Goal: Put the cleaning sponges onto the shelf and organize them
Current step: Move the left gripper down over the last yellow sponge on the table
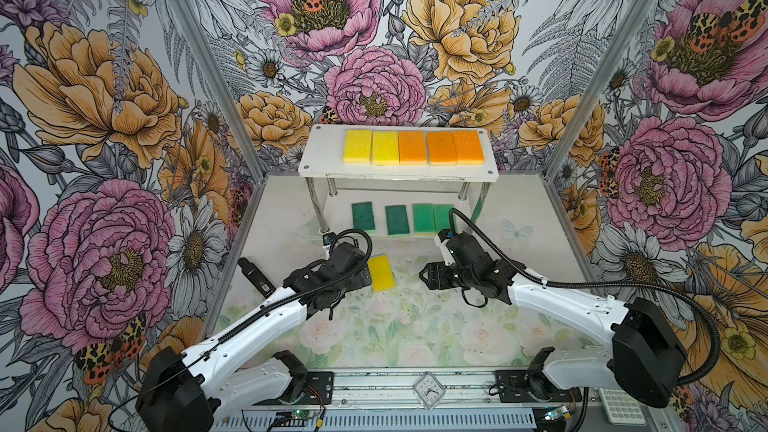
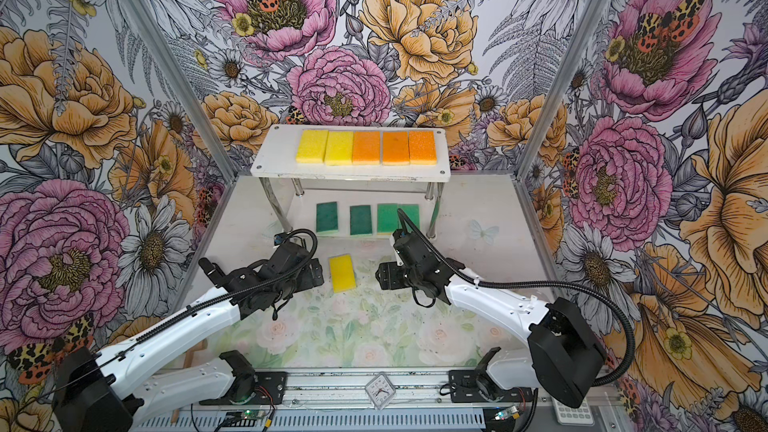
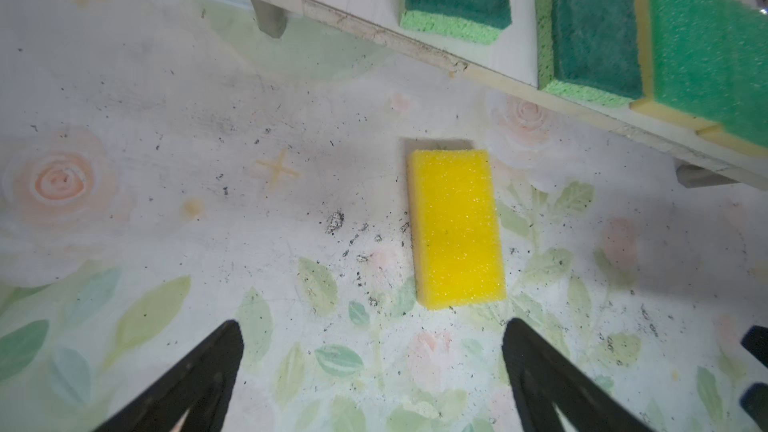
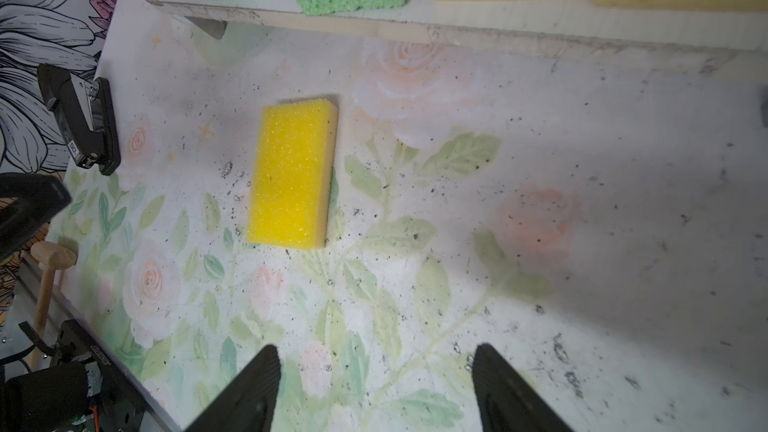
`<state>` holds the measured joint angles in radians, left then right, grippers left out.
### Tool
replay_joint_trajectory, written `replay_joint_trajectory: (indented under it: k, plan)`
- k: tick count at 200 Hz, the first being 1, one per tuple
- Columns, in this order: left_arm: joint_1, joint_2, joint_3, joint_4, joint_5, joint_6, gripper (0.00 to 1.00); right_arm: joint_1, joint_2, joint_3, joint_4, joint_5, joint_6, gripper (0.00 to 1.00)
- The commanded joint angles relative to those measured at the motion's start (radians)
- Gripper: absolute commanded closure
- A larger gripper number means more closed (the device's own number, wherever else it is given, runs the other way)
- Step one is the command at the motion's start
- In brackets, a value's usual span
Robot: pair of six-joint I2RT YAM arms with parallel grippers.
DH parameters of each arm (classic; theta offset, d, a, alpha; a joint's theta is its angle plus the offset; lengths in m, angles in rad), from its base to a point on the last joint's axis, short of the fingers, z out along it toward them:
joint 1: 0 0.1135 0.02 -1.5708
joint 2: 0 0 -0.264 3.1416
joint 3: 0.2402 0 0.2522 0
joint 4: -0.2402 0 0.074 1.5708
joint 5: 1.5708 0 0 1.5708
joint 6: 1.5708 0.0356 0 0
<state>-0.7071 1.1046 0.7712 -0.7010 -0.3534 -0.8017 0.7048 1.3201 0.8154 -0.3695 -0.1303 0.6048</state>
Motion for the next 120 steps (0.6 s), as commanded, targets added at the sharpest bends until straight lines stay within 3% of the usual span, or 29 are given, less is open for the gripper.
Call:
replay_joint_trajectory:
  k: [1, 47, 120]
  plan:
    - [-0.042, 0.044, -0.013, 0.119, -0.057, -0.084, 0.01, -0.015, -0.033, 0.018, -0.025, -0.027, -0.025, 0.24]
    - [-0.105, 0.166, -0.043, 0.250, -0.092, -0.167, 0.01, -0.046, -0.067, -0.005, -0.027, -0.079, -0.023, 0.24]
    - [-0.154, 0.379, 0.068, 0.260, -0.097, -0.182, 0.01, -0.093, -0.083, -0.033, -0.031, -0.107, -0.022, 0.22]
